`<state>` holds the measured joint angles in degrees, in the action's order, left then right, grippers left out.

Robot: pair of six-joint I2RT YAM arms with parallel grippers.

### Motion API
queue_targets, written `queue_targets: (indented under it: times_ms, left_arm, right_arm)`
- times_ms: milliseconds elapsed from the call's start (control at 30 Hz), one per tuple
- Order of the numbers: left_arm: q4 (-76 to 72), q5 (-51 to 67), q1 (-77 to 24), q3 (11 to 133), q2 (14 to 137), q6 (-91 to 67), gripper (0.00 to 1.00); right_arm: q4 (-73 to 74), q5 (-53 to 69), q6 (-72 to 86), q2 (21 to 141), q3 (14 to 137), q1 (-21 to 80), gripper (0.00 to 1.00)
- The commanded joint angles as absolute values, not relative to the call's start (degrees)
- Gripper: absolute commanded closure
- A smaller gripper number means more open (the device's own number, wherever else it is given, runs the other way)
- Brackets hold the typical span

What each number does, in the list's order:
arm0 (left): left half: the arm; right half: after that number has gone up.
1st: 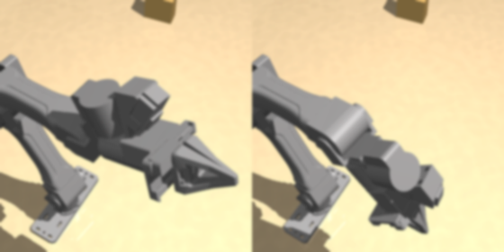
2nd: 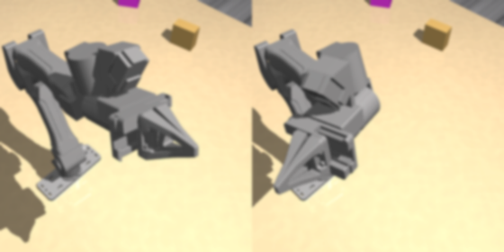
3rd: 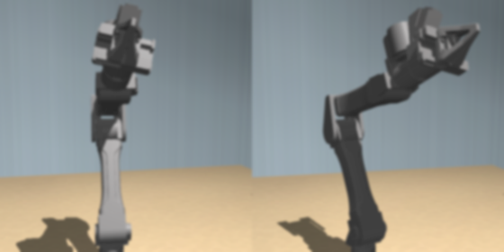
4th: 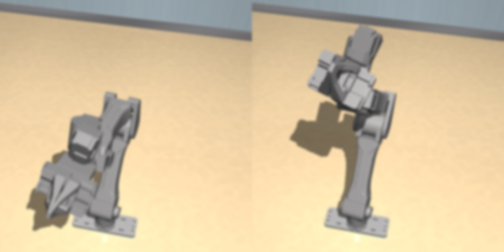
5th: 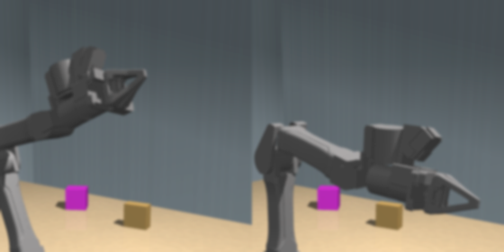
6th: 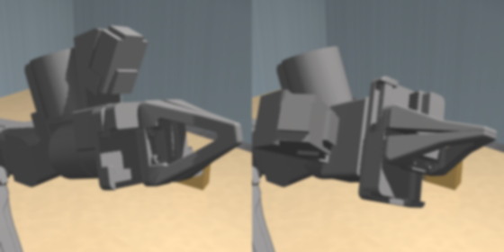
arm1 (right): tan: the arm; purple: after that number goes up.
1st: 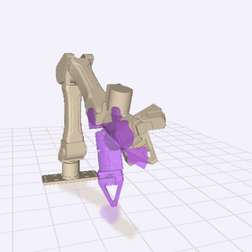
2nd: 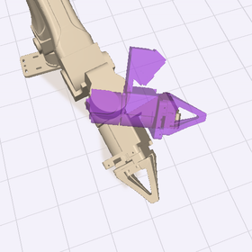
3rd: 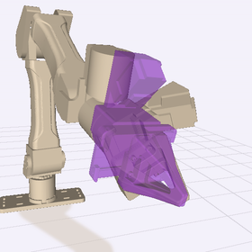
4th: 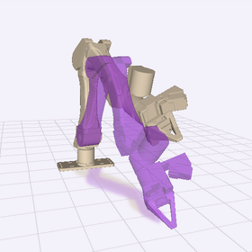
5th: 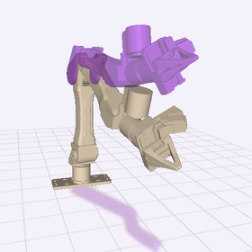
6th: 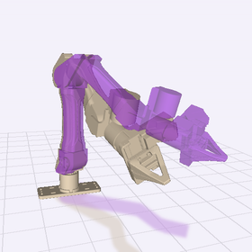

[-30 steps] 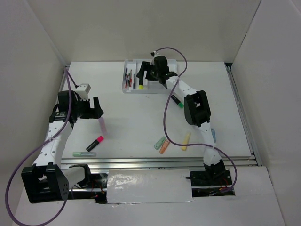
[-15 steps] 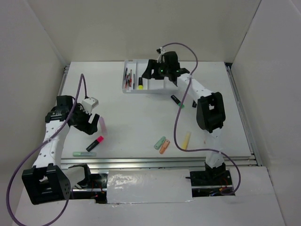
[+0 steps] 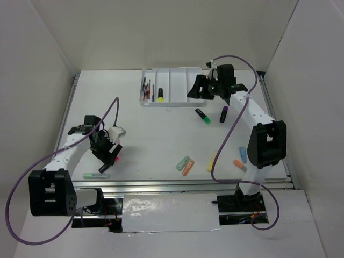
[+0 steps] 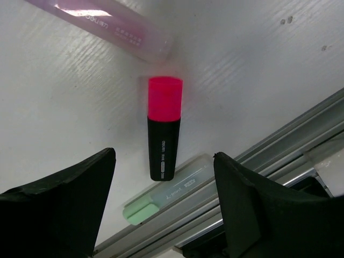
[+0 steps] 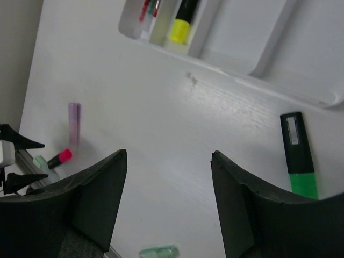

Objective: Sort the stationery into containers
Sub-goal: Pick up the pen from the corner of the board.

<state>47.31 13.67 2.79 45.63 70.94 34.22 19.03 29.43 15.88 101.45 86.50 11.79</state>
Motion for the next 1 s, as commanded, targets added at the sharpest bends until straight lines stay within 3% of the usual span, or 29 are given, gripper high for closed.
queue_targets:
  times_ms: [0,233,600,767,967]
  left_arm:
    - [43.3,10.3,0.8,44.3,73.5,32.6,0.16]
    - [38.6,8.7,-1.6,46.0,82.3,29.5,0.30]
    - [35.4,5.9,-4.7,47.8,87.9,29.6,0.65]
    - [35.7,2.8,-4.7,52.5,85.4,33.0,0.91]
    - [36.4,8.2,-6.8,62.5,74.8,43.4,0.97]
  right_arm:
    - [22.6,31.6,14.1,96.5,83.7,10.5,0.30]
    - [24.7,32.8,12.9,93.3,80.4,8.5,0.30]
    - [27.5,34.1,11.3,92.2,79.3,7.6,0.31]
    - [29.8,35.3,10.3,91.8,80.3,7.6,0.32]
    - [33.0,42.2,7.7,92.0,81.1,7.6,0.32]
